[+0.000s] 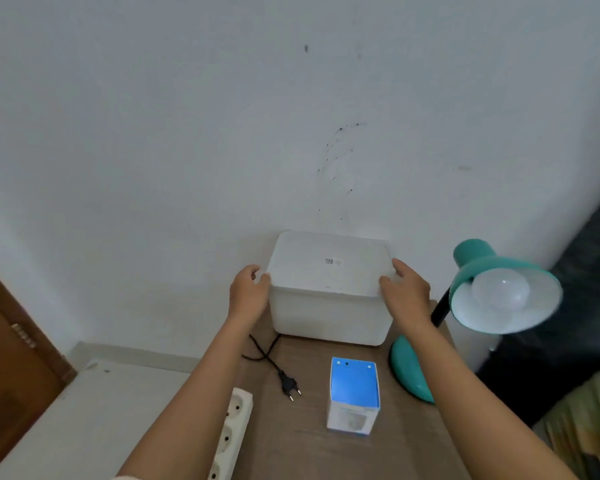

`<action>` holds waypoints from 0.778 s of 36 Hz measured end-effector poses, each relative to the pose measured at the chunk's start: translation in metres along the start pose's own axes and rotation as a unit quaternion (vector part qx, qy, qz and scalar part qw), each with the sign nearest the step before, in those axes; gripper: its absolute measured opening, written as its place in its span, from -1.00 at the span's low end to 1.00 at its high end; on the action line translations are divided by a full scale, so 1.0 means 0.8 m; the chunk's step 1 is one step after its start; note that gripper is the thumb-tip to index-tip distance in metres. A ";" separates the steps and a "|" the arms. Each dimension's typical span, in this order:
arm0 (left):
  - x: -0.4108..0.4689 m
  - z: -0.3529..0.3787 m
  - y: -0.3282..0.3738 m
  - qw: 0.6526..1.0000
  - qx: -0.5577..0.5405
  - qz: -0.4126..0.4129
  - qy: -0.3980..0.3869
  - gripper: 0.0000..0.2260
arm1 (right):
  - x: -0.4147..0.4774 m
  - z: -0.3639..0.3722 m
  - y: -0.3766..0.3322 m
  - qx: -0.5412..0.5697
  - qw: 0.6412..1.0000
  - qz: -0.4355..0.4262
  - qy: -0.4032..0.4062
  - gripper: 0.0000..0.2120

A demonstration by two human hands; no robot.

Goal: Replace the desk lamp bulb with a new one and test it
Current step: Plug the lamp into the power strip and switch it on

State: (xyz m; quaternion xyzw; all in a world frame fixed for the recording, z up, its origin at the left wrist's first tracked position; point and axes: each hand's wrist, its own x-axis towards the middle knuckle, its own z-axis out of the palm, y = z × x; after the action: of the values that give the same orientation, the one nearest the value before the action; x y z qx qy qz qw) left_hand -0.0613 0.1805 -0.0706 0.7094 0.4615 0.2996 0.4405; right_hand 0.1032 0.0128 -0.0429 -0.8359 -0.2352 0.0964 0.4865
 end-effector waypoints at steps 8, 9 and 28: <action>-0.109 -0.042 -0.066 0.999 0.046 -0.003 0.002 -0.61 | -0.095 0.061 -0.013 0.051 0.995 -0.052 -0.073 -0.61; -0.124 -0.045 -0.077 0.998 0.055 -0.006 -0.003 -0.61 | -0.108 0.073 -0.010 0.054 0.993 -0.046 -0.092 -0.61; -0.217 -0.053 -0.180 0.988 0.149 -0.015 -0.036 -0.47 | -0.170 0.219 0.073 -0.079 0.986 -0.017 -0.148 -0.62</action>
State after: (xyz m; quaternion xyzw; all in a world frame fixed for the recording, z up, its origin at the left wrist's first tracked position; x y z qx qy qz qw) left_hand -0.2214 0.0624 -0.1854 0.7704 0.4957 0.1946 0.3505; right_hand -0.0660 0.0569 -0.1915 -0.8442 -0.3253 0.1918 0.3804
